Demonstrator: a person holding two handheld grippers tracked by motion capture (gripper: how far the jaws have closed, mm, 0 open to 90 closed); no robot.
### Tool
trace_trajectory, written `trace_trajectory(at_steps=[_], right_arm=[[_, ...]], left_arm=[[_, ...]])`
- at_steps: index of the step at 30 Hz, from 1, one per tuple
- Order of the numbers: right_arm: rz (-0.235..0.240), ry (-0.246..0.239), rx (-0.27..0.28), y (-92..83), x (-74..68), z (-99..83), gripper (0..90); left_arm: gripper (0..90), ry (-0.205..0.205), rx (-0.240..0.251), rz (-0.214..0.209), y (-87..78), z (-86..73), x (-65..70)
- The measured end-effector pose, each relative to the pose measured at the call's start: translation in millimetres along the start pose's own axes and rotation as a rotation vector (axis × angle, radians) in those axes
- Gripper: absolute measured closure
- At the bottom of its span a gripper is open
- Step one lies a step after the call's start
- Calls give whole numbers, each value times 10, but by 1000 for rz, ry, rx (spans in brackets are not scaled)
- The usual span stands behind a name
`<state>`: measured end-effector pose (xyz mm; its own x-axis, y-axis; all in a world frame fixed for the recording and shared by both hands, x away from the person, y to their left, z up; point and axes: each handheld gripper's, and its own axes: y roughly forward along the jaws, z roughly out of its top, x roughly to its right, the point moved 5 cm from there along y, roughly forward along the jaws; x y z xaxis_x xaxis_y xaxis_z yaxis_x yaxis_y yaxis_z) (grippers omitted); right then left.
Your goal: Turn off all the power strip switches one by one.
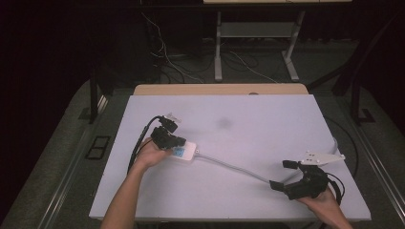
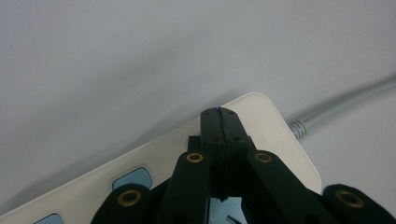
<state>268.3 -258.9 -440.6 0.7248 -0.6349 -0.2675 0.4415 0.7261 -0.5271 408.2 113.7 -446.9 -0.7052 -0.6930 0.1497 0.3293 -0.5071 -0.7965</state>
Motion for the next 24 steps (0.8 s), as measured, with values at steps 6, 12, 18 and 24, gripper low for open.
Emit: trace_trajectory(at_steps=[6, 12, 18, 24], right_arm=[[-1, 6, 1, -1, 17, -2, 5], [-2, 7, 0, 1, 20, -4, 5], [-3, 8, 1, 0, 21, -3, 5], [5, 16, 11, -5, 23, 4, 5]], left_arm=[[895, 24, 16, -24, -71, 29, 45], [895, 29, 51, -7, -219, 102, 35], [895, 24, 74, 19, -356, 106, -12], [895, 12, 84, 43, -462, 63, -72]])
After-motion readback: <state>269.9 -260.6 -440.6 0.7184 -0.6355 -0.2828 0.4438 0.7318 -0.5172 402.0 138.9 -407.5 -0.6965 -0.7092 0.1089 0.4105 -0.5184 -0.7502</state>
